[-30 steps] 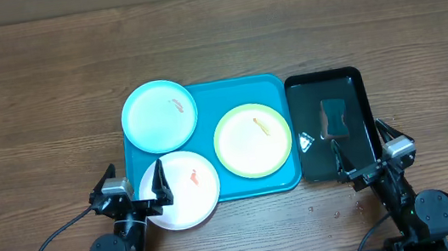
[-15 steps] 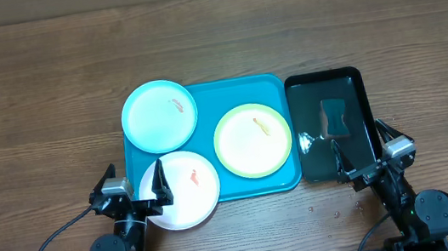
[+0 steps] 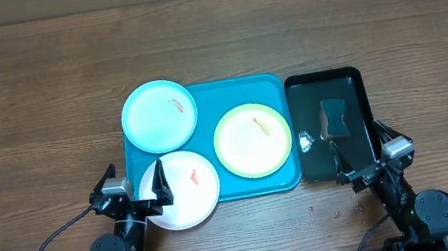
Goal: Clean dirty plates on tray and stack at the side
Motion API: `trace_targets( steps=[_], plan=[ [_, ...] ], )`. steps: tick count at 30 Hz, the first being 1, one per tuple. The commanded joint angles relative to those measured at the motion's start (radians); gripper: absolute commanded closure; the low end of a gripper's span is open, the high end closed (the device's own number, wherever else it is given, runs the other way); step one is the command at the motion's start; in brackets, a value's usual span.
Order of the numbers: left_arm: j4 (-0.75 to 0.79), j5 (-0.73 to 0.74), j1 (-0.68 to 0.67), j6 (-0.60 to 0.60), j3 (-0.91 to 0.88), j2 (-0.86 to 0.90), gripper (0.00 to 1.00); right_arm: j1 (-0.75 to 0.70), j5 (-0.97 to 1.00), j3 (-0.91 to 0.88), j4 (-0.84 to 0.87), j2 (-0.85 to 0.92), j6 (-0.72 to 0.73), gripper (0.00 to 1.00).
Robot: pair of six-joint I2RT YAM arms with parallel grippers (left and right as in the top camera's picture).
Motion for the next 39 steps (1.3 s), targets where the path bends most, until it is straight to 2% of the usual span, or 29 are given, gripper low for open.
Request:
trace_targets(
  steps=[1,4,7,11,15,19,24,29,33,36,37,38,39],
  plan=[
    [-0.018,0.024,-0.007,-0.010,0.009,0.000,0.00,-0.003,-0.023,-0.010,0.005,0.001,-0.004,0.00],
    [0.008,-0.006,-0.007,-0.010,0.009,0.000,0.00,-0.003,-0.026,-0.010,0.008,0.001,-0.003,0.00],
    [0.015,0.036,-0.007,-0.011,0.011,0.000,0.00,-0.003,-0.070,-0.010,0.008,0.001,-0.003,0.00],
    [-0.064,0.087,-0.007,-0.052,0.050,0.002,0.00,-0.004,-0.022,-0.008,0.005,0.001,0.108,0.00],
    [-0.223,0.129,-0.007,-0.061,0.203,0.037,0.00,-0.004,-0.003,0.054,-0.058,0.007,0.205,0.00],
    [-0.415,0.130,-0.007,-0.003,0.496,0.200,0.00,-0.004,-0.004,0.229,-0.156,0.083,0.225,0.00],
    [-0.704,0.175,-0.007,0.023,0.875,0.528,0.00,-0.004,-0.003,0.556,-0.386,0.329,0.172,0.00],
    [-1.036,0.317,-0.007,0.028,1.237,0.892,0.00,-0.004,-0.003,0.953,-0.736,0.717,0.061,0.00],
    [-1.173,0.431,-0.007,0.028,1.389,1.100,0.00,-0.004,-0.030,1.210,-0.963,1.016,0.058,0.00],
    [-1.215,0.452,-0.007,0.021,1.395,1.202,0.00,-0.004,-0.092,1.341,-1.088,1.208,0.103,0.00],
    [-1.228,0.452,-0.009,0.016,1.390,1.232,0.03,-0.004,-0.113,1.363,-1.109,1.252,0.105,0.00],
    [-1.242,0.450,-0.014,0.018,1.381,1.266,0.18,-0.004,-0.128,1.380,-1.123,1.305,0.105,0.00],
    [-1.244,0.446,-0.023,0.027,1.371,1.291,0.57,-0.004,-0.131,1.383,-1.123,1.343,0.105,0.00]
  ],
)
